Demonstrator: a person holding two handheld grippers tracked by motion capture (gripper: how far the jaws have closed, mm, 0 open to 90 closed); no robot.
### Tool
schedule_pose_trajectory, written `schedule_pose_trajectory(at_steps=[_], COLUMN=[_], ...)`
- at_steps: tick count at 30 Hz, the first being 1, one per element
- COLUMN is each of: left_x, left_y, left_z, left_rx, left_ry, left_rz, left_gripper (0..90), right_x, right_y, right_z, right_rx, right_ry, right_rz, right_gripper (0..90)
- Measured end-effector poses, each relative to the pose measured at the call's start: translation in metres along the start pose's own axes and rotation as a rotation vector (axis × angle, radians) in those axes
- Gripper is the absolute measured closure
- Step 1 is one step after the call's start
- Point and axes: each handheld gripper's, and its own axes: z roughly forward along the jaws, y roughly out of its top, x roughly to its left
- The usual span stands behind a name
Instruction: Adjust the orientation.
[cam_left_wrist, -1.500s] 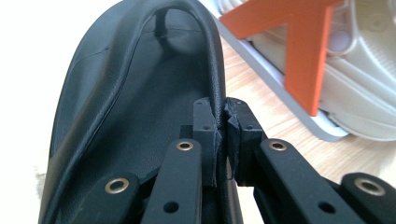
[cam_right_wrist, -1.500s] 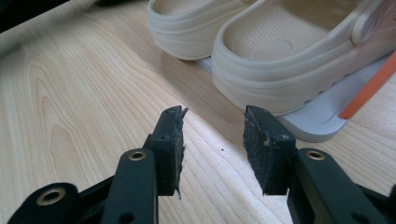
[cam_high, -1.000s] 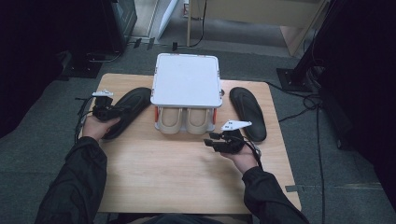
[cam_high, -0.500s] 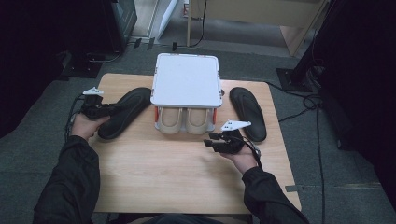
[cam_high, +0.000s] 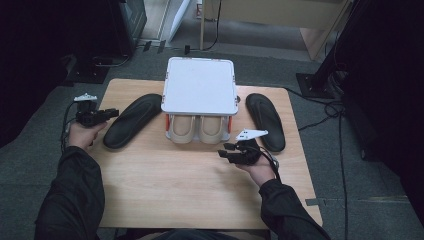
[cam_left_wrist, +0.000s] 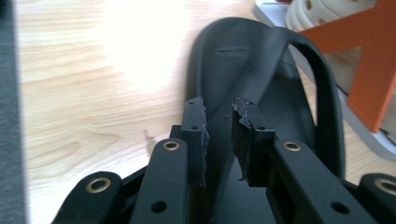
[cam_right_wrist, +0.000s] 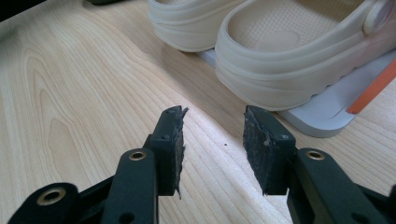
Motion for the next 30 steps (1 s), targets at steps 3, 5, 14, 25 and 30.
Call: schedule_pose_trajectory(at_steps=[3,5,14,25,30], left_x=[0.004,0.005,-0.009,-0.029,-0.037], left_y=[-0.004,-0.006,-0.008,-0.01,-0.006], left_z=[0.003,0.004,0.006,0.012,0.013], left_rx=[0.031,0.026,0.058,0.084,0.088], left_ry=[-0.003,-0.013,-0.08,-0.143,-0.128], left_rz=[-0.018,-0.04,-0.009,0.036,0.041], left_gripper=[75.9,76.4,76.2,74.7,66.4], right_x=[0.0,0.001,0.002,0.001,0.003], right_y=[0.0,0.0,0.001,0.006,0.007], right_z=[0.0,0.0,0.002,0.003,0.005], right_rx=[0.005,0.003,0.002,-0.012,-0.01], right_ry=[0.0,0.0,0.01,0.02,0.025], right_rz=[-0.003,-0.006,-0.012,-0.013,-0.023], right_gripper=[58.6,58.5,58.5,58.6,58.5])
